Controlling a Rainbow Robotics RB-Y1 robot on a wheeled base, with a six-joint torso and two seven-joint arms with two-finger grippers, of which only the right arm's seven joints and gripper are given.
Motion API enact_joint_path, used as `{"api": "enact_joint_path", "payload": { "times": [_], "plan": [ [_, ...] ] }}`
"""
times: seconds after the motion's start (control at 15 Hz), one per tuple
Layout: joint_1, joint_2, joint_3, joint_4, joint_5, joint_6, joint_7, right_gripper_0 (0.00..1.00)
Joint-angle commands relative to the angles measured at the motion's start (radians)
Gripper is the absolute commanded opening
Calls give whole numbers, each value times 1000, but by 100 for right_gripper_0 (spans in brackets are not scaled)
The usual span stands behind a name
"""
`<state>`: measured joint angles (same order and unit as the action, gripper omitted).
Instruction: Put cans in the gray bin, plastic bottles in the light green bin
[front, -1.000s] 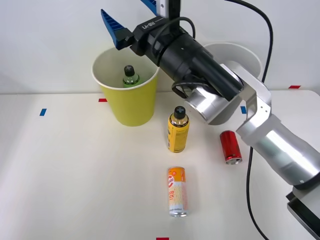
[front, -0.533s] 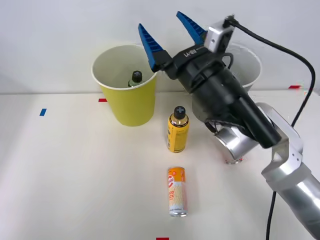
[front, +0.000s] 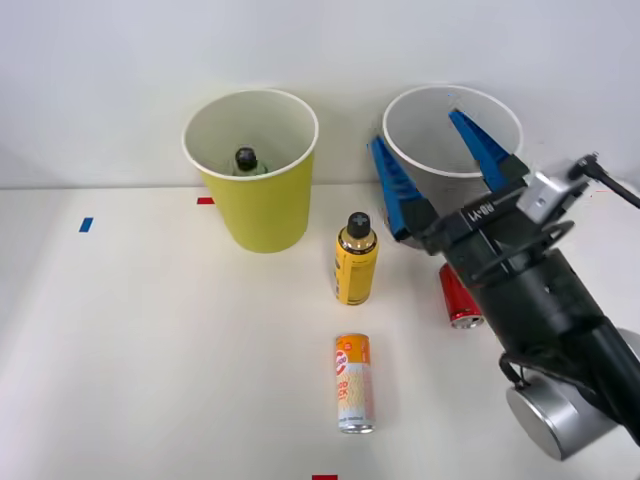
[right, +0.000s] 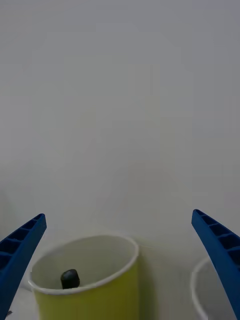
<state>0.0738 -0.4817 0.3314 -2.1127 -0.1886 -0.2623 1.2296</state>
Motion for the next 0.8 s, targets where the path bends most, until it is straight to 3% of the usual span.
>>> {"api": "enact_joint_path", "payload": {
  "times": [0.07,0.4,0.8],
  "plan": [
    [233,5,-40,-47,11,-87,18,100],
    [526,71,-74,-46,6,-187,28,100],
    [682,126,-95,-41,0,-193,19,100]
  ]
}}
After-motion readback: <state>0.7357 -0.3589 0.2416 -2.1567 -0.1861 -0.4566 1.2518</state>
